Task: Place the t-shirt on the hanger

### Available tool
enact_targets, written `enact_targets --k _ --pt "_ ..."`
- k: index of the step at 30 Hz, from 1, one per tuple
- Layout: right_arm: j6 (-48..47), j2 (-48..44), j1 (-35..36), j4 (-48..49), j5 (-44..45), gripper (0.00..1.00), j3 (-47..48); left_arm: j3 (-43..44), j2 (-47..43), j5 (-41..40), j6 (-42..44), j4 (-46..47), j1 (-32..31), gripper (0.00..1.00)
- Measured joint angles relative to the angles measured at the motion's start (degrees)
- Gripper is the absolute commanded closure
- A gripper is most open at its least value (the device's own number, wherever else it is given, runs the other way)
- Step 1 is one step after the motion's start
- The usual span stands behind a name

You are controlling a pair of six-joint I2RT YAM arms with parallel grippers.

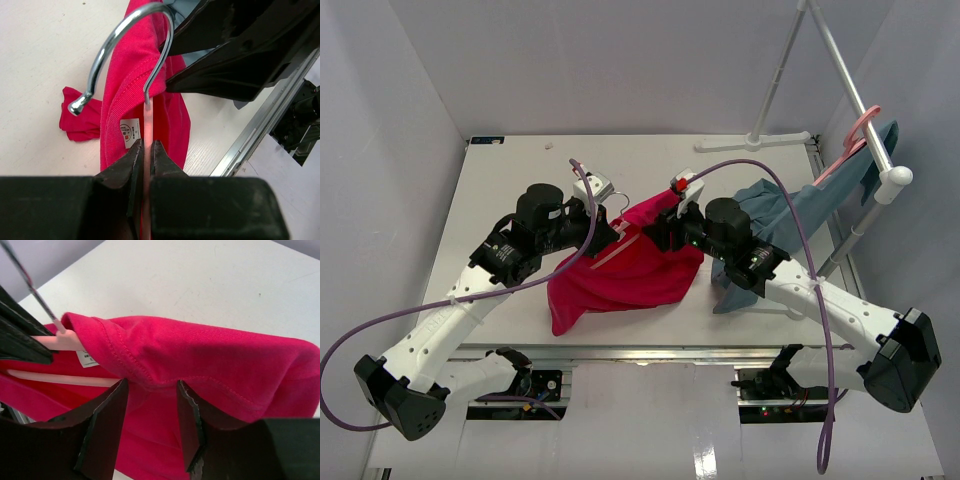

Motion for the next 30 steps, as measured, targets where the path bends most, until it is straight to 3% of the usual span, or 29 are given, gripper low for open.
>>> enact_targets --k 4,5,30 --pt "0.5 1.7 0.1 0.4 0.0 0.90 0.0 0.0 0.0 0.0 0.0 0.0 0.0 1.00" --pt "0.6 2.0 0.1 0.6 0.0 0.92 0.0 0.0 0.0 0.1 0.0 0.0 0.0 1.00" --pt "-4.5 -0.9 0.0 -4.0 13.7 0.92 4.0 0.0 -0.1 -1.8 0.7 -1.1 0.0 1.00"
